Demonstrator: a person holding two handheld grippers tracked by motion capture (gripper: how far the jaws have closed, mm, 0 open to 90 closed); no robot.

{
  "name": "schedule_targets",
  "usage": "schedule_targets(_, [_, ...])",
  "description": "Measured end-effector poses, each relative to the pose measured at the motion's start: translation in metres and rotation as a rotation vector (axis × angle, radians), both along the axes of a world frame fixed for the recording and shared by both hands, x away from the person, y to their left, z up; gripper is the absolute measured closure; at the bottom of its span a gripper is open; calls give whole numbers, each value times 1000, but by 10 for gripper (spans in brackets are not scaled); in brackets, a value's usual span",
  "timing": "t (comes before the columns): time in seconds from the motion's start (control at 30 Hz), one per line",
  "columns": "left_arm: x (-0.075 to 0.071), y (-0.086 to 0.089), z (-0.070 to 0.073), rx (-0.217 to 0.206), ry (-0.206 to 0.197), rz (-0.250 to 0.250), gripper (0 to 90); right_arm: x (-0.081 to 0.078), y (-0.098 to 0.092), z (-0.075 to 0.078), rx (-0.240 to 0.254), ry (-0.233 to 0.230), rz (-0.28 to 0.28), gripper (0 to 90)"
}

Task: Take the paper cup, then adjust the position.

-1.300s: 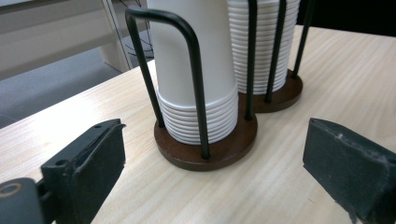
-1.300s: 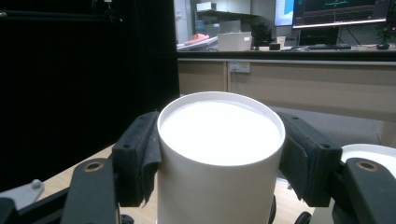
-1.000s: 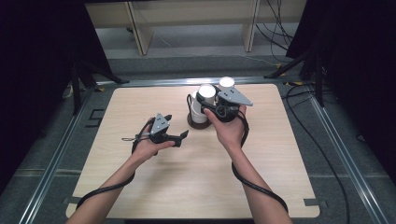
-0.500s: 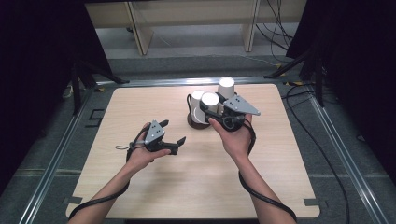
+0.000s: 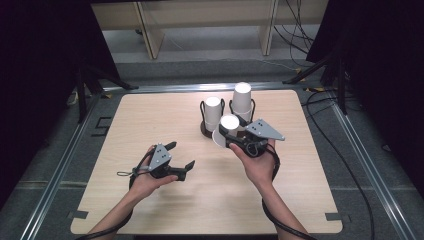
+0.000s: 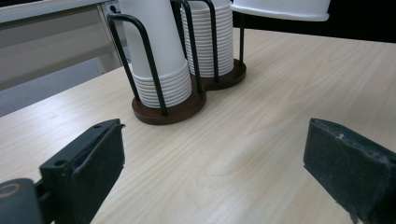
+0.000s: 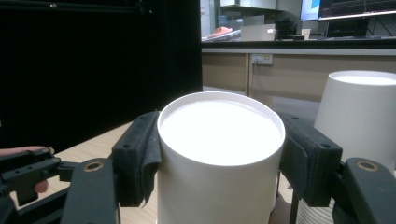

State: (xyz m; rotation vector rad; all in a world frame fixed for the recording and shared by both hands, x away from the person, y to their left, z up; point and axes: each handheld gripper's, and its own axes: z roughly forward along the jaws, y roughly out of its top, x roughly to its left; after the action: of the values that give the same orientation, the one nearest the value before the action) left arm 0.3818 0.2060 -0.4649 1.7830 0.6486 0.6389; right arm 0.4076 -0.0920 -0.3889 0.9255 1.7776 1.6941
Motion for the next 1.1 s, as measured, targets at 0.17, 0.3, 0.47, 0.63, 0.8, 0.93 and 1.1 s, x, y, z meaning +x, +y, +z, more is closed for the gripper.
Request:
schedule_targets(0.17, [-11,3,0,-14,6,-15,46,-9,-5,-10,-12,21,19,346])
schedule_targets(0.3, [-18,3,-1,1,3,-24,45,-14,-7,-19,-29,10,44,346])
schedule_targets(0.47, [-22,2,-4,4,13,-29,45,-23,-6,-27,-15,34,64,346])
schedule_targets(0.63, [-24,1,-6,-3,8,-37,39,-28,-7,-30,-12,43,73,346])
schedule_targets(0.8, [-26,0,-4,15,10,-48,27,-30,-6,-29,-18,43,72,345])
schedule_targets(0.93, [-27,-3,-3,17,7,-58,8,-29,-2,-31,-22,40,97,345])
schedule_targets(1.1, [-27,-10,-5,31,12,-73,0,-27,4,-33,-27,37,122,345])
